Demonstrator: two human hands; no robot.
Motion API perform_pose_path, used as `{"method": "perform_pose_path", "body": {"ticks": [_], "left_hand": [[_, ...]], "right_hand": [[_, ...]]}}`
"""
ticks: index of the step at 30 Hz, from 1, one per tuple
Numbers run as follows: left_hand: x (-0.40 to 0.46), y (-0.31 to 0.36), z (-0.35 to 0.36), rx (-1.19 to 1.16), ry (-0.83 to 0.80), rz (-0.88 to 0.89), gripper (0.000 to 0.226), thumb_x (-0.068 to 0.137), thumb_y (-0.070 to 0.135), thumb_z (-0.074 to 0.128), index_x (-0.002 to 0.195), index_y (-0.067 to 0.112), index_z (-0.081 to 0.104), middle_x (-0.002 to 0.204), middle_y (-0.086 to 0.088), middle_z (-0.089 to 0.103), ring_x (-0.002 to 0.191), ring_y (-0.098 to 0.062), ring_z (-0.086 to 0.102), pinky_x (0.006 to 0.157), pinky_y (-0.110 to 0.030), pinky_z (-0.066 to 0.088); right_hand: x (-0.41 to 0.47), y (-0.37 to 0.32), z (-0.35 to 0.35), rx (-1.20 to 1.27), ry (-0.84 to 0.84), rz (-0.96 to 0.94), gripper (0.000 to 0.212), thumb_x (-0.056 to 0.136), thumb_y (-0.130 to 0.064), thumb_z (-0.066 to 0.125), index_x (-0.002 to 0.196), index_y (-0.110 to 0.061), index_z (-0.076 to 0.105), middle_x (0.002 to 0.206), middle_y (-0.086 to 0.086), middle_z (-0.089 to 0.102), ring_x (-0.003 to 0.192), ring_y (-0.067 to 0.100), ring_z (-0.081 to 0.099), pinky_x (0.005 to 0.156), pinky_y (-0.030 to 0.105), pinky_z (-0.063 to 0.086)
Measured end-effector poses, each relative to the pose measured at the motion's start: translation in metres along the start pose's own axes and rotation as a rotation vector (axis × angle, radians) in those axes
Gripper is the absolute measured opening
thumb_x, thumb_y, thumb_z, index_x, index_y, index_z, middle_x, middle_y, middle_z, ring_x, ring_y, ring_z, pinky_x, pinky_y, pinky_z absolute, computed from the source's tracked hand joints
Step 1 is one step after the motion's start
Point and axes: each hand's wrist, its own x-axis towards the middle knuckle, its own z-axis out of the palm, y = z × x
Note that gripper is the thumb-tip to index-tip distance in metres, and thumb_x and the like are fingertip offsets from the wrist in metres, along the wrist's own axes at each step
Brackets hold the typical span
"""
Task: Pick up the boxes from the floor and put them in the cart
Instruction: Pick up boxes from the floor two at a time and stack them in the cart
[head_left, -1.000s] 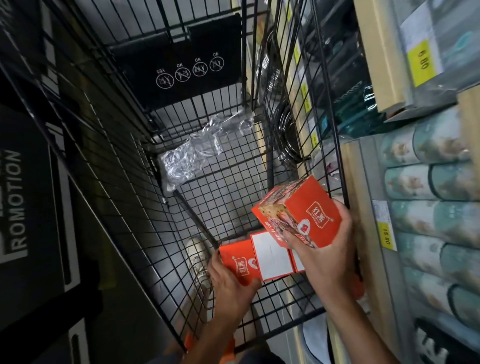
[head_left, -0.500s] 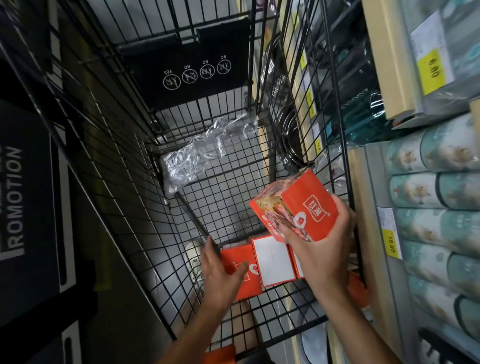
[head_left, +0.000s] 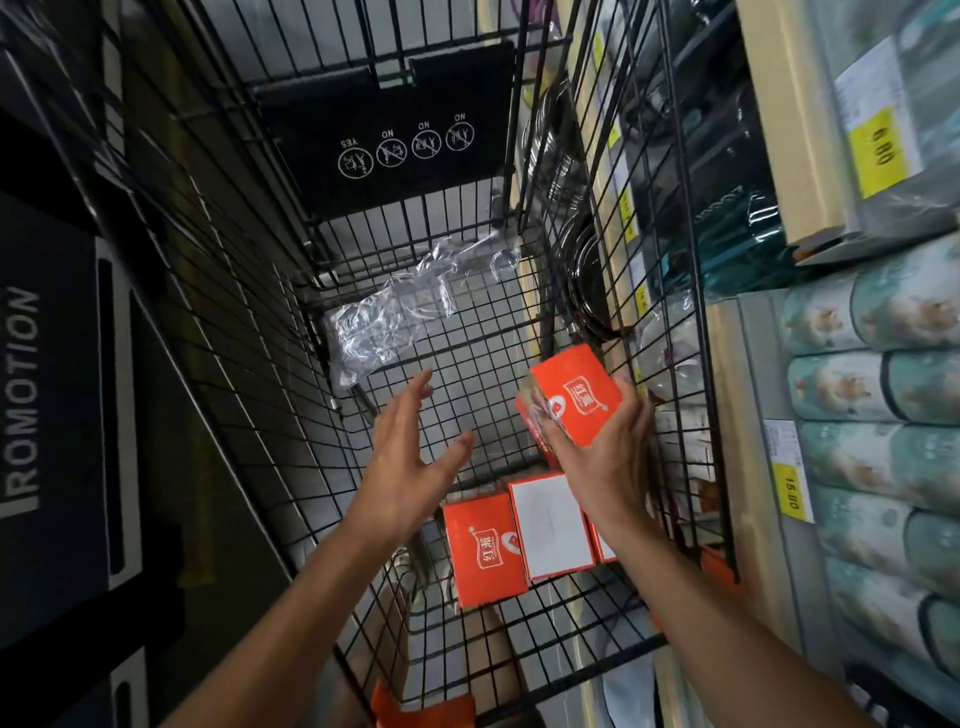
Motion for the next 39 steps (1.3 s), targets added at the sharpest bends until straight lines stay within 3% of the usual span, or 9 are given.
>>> {"method": "perform_pose_path", "body": {"ticks": [3,7,10,17,21,24,27,31,39], "left_hand": [[-0.008,-0.004,0.002,-0.001,-0.036,0.008,0.079,0.091,0.051,0.063,0.153,0.050,0.014,0.151,0.018,0.031,0.142,-0.009,0.031,0.113,-0.054,0.038],[-0.014,-0.005,0.005,0.004,-0.069,0.017,0.080,0.091,0.051,0.062,0.152,0.053,0.011,0.149,0.023,0.029,0.140,-0.009,0.032,0.110,-0.055,0.042],[-0.016,-0.005,0.005,0.011,-0.065,0.025,0.079,0.090,0.051,0.062,0.151,0.054,0.012,0.151,0.021,0.028,0.139,-0.007,0.032,0.109,-0.055,0.042],[-0.014,0.000,0.003,0.007,-0.102,0.023,0.074,0.080,0.069,0.055,0.146,0.056,0.023,0.149,0.025,0.029,0.140,-0.013,0.035,0.109,-0.054,0.042],[-0.017,0.013,-0.010,0.054,-0.135,0.039,0.073,0.082,0.069,0.055,0.147,0.052,0.026,0.150,0.024,0.025,0.139,-0.015,0.034,0.109,-0.055,0.042],[-0.022,0.040,-0.029,0.127,-0.146,0.050,0.068,0.090,0.059,0.059,0.149,0.047,0.027,0.155,0.019,0.021,0.140,-0.014,0.030,0.111,-0.057,0.039],[-0.028,0.078,-0.053,0.230,-0.171,0.097,0.069,0.091,0.057,0.059,0.150,0.043,0.026,0.159,0.015,0.019,0.145,-0.012,0.022,0.116,-0.059,0.030],[-0.044,0.139,-0.093,0.390,-0.201,0.199,0.073,0.093,0.055,0.058,0.154,0.036,0.024,0.161,0.012,0.018,0.149,-0.019,0.018,0.119,-0.058,0.026],[-0.075,0.236,-0.170,0.718,-0.154,0.513,0.075,0.091,0.056,0.058,0.155,0.036,0.024,0.161,0.008,0.023,0.148,-0.018,0.016,0.121,-0.051,0.025]], "right_hand": [[-0.009,0.015,0.001,-0.105,-0.044,-0.040,0.098,0.080,-0.055,0.074,0.158,-0.035,0.018,0.139,0.010,0.034,0.114,0.024,0.047,0.077,0.029,0.041],[-0.012,0.027,0.006,-0.267,-0.096,-0.067,0.097,0.084,-0.053,0.072,0.160,-0.041,0.012,0.140,0.013,0.032,0.114,0.028,0.047,0.076,0.030,0.044],[-0.013,0.032,0.013,-0.331,-0.092,-0.026,0.101,0.084,-0.056,0.070,0.159,-0.043,0.005,0.141,0.013,0.031,0.118,0.030,0.045,0.089,0.042,0.050],[-0.016,0.037,0.027,-0.378,-0.100,0.032,0.101,0.086,-0.058,0.066,0.160,-0.039,0.000,0.145,0.015,0.035,0.125,0.032,0.041,0.107,0.047,0.036],[-0.017,0.035,0.019,-0.310,-0.143,0.075,0.107,0.080,-0.061,0.072,0.160,-0.038,0.005,0.153,0.013,0.027,0.135,0.034,0.033,0.113,0.050,0.029],[-0.024,0.015,-0.003,-0.265,-0.133,0.058,0.113,0.073,-0.060,0.078,0.160,-0.035,0.010,0.157,0.009,0.024,0.140,0.032,0.026,0.114,0.054,0.027],[-0.032,-0.020,-0.035,-0.148,-0.117,-0.015,0.106,0.077,-0.054,0.079,0.159,-0.029,0.017,0.156,0.006,0.028,0.140,0.029,0.027,0.112,0.053,0.031],[-0.037,-0.075,-0.094,-0.053,-0.149,-0.098,0.096,0.085,-0.054,0.072,0.160,-0.032,0.014,0.162,0.000,0.020,0.146,0.020,0.018,0.116,0.049,0.026],[-0.036,-0.158,-0.200,-0.091,-0.128,-0.394,0.078,0.086,-0.068,0.052,0.152,-0.030,0.038,0.158,-0.002,0.028,0.145,0.019,0.023,0.120,0.039,0.024]]}}
